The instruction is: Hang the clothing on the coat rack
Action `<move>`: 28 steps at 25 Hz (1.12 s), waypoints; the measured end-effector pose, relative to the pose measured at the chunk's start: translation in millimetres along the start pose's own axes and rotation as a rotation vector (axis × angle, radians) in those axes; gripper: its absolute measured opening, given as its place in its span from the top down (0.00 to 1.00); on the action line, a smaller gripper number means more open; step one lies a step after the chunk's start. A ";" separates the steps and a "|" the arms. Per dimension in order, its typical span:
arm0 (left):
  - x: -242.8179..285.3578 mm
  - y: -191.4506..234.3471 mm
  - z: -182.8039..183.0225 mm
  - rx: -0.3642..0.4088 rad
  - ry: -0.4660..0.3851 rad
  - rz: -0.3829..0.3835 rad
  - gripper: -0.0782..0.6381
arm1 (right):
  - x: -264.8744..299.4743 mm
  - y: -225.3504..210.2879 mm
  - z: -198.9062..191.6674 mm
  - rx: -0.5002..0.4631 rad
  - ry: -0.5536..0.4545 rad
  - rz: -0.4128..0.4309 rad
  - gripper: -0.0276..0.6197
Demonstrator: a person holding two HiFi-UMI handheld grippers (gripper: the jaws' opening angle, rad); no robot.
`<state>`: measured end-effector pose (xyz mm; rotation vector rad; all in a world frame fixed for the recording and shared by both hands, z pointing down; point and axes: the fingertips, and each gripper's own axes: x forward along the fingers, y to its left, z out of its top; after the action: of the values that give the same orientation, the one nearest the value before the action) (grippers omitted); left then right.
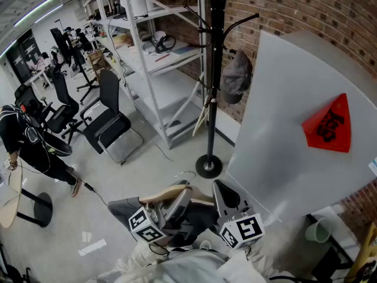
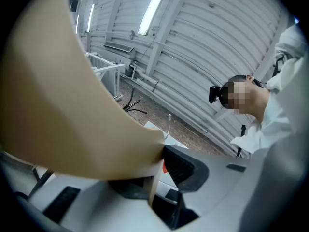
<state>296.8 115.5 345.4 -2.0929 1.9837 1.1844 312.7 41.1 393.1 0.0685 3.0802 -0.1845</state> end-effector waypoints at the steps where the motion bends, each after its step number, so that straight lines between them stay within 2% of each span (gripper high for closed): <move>1: 0.1 1.7 -0.4 0.000 -0.002 0.002 0.75 | -0.5 -1.4 0.4 -0.002 -0.001 0.004 0.92; 16: 18.0 18.5 7.1 0.010 -0.082 0.002 0.74 | 11.5 -17.3 -3.2 0.002 0.005 0.060 0.92; 28: 31.0 84.0 35.9 -0.012 -0.067 -0.046 0.74 | 81.0 -24.2 -6.9 -0.025 0.012 0.015 0.92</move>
<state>203.4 91.3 342.8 -2.0643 1.8945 1.2443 230.4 21.3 398.1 0.0913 3.0919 -0.1451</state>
